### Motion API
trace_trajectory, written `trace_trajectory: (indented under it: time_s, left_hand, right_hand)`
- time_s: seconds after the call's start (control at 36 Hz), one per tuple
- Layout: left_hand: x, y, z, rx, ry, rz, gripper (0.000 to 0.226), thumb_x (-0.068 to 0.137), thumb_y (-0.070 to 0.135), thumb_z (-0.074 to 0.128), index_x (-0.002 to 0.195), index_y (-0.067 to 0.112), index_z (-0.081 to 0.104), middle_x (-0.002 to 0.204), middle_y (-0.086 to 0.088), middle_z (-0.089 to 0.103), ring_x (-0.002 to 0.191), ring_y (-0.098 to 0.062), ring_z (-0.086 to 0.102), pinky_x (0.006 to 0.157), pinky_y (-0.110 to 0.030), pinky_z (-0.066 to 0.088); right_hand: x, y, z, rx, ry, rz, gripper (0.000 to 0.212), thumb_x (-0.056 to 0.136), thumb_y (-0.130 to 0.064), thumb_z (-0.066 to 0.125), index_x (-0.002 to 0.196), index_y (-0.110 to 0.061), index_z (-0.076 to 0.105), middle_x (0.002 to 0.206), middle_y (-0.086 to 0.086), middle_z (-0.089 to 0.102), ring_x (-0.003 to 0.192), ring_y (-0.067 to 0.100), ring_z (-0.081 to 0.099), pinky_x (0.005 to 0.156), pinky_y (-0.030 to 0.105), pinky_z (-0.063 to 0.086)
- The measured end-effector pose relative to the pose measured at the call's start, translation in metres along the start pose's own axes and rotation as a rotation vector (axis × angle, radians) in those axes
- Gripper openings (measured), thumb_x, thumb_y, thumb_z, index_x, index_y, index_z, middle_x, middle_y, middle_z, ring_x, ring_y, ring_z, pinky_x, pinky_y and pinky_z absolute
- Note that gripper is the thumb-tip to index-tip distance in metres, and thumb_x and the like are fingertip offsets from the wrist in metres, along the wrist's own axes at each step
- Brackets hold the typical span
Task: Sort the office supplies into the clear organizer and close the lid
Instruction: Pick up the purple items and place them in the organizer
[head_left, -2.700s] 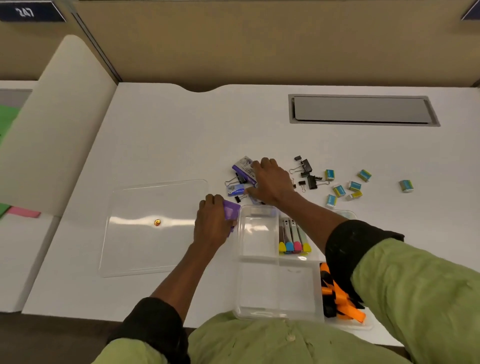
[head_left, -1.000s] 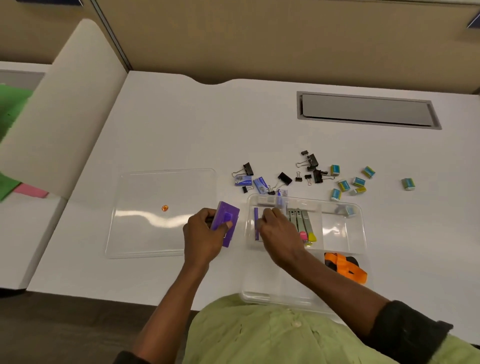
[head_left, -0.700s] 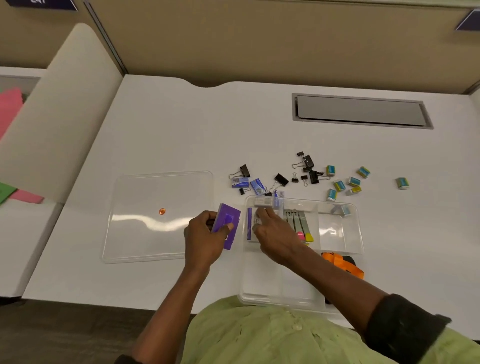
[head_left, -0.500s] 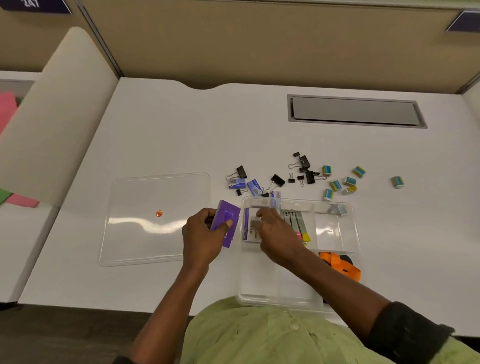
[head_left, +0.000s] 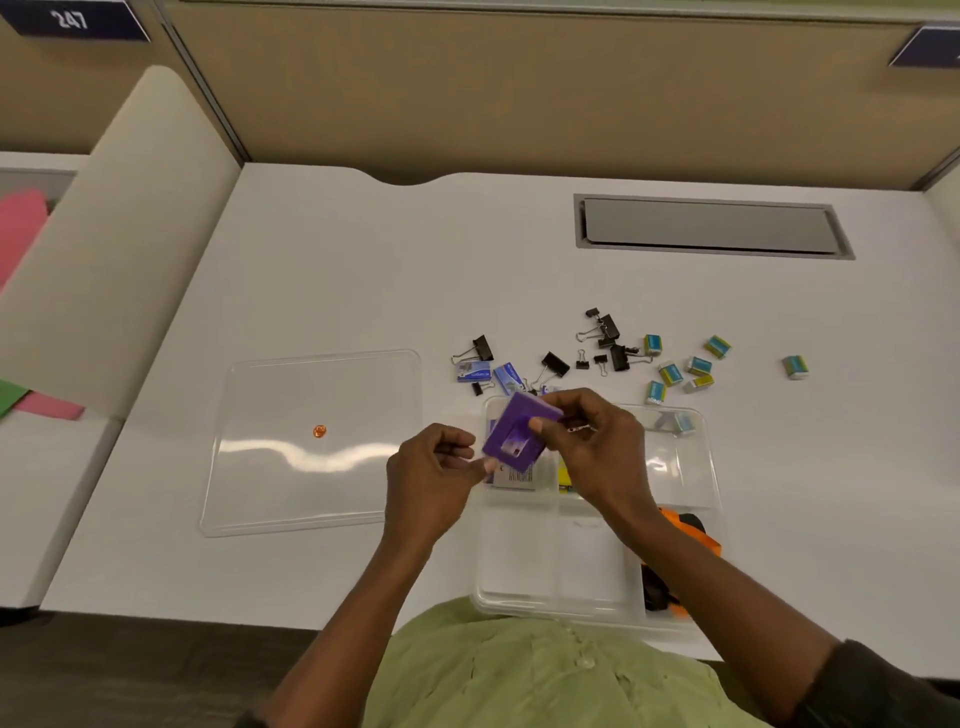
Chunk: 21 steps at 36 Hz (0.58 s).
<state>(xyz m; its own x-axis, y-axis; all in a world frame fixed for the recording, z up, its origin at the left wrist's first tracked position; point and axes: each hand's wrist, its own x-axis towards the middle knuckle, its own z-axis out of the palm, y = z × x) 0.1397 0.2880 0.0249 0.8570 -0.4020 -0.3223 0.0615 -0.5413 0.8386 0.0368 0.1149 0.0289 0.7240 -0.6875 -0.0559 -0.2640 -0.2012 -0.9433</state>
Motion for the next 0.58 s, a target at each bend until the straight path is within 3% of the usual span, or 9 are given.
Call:
trace_trajectory:
  time_s: [0.14,0.31,0.47,0.58]
  left_hand:
    - [0.000,-0.014,0.002,0.123,-0.024,-0.097,0.029,0.077,0.034,0.090,0.095,0.021,0.072,0.082,0.009,0.073,0.077,-0.004,0.068,0.066,-0.017,0.050]
    - [-0.003,-0.030,0.010,0.188,-0.061,-0.100,0.017,0.075,0.028,0.090,0.085,0.027,0.075,0.075,0.010,0.075,0.073,-0.006,0.071,0.081,-0.035,0.062]
    - [-0.002,-0.035,0.013,0.229,-0.048,-0.096,0.017,0.076,0.031,0.089,0.080,0.031,0.073,0.074,0.012,0.073,0.070,-0.009,0.073,0.076,-0.040,0.064]
    - [0.001,-0.035,0.013,0.297,-0.070,-0.100,0.017,0.076,0.035,0.089,0.080,0.031,0.073,0.076,0.014,0.071,0.074,-0.008,0.071,0.077,-0.039,0.063]
  right_hand:
    - [0.004,0.011,-0.005,-0.236,0.032,-0.282,0.029,0.090,-0.032,0.073,0.112,-0.013,0.070,0.106,-0.002,0.074,0.086,0.006,0.070,0.070,0.021,0.060]
    - [-0.003,0.045,-0.001,-0.689,-0.125,-0.681,0.021,0.096,-0.029,0.065,0.110,-0.015,0.071,0.112,0.004,0.064,0.097,0.017,0.064,0.070,0.030,0.061]
    - [-0.010,0.065,0.008,-0.889,-0.312,-0.733,0.024,0.090,-0.030,0.074,0.110,-0.019,0.070,0.117,0.006,0.062,0.108,0.020,0.060,0.075,0.035,0.062]
    - [-0.008,0.066,0.010,-0.872,-0.353,-0.689,0.023,0.091,-0.026,0.072,0.112,-0.017,0.071,0.110,0.004,0.069,0.103,0.020,0.065,0.081,0.036,0.061]
